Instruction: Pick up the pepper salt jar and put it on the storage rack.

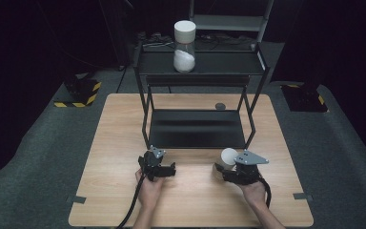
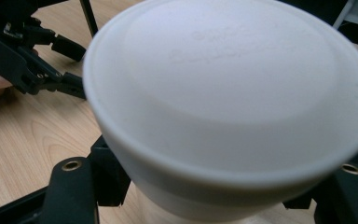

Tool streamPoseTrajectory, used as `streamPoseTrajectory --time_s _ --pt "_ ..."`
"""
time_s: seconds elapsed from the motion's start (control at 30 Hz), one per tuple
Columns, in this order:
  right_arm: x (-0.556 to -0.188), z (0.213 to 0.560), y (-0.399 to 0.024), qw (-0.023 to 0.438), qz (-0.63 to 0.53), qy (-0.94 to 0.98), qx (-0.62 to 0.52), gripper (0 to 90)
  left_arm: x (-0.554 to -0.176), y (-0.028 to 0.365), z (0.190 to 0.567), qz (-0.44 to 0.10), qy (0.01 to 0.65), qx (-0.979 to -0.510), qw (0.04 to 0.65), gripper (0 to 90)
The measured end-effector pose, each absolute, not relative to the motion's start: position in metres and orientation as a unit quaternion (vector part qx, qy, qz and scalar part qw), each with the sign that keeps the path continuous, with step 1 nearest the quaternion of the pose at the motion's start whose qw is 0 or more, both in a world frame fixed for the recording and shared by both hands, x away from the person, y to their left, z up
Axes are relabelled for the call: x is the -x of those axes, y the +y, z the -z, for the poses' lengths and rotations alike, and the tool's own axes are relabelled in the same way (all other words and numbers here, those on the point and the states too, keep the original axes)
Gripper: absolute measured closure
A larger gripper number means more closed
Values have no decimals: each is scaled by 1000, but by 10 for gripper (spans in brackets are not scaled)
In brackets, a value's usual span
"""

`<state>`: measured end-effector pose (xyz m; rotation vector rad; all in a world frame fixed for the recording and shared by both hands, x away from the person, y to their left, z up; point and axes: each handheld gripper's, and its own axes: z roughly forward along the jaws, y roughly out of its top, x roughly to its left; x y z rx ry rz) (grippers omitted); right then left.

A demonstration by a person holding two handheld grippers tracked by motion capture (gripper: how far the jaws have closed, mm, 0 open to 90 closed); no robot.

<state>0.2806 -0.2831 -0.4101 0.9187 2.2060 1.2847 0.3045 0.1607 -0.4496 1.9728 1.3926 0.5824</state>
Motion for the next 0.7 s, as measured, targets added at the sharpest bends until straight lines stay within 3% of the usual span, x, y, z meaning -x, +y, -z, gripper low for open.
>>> streamPoseTrajectory --time_s 0.7 --pt "-297 370 -294 201 -459 799 -332 338 -304 161 450 -222 531 -752 323 41"
